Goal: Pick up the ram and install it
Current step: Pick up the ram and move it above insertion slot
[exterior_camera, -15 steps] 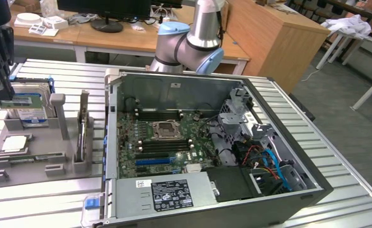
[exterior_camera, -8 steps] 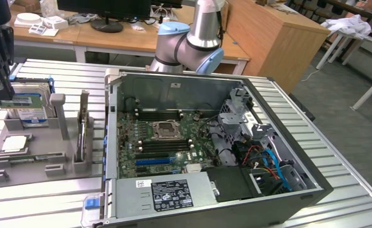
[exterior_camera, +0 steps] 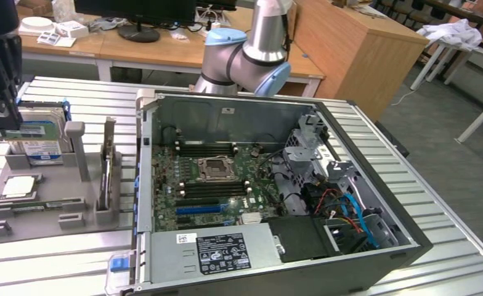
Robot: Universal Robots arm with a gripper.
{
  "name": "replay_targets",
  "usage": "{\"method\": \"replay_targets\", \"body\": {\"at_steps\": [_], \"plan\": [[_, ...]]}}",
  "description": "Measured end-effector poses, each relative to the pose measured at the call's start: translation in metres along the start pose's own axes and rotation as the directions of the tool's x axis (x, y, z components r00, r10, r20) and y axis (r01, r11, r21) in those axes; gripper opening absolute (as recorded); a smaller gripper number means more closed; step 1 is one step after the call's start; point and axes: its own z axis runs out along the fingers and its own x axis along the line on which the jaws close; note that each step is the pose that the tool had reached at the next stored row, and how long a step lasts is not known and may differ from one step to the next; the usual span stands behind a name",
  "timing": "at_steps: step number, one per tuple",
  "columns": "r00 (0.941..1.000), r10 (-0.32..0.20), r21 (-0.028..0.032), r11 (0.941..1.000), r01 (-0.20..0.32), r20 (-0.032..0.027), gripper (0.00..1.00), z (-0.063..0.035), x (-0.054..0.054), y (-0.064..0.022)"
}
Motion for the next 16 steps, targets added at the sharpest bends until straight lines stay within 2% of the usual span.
{"method": "replay_targets", "body": {"at_steps": [16], "plan": [[1.0000, 0.000, -0.0002, 1.0000, 0.000, 0.0000, 0.12, -0.0010, 0.000, -0.0316]]}}
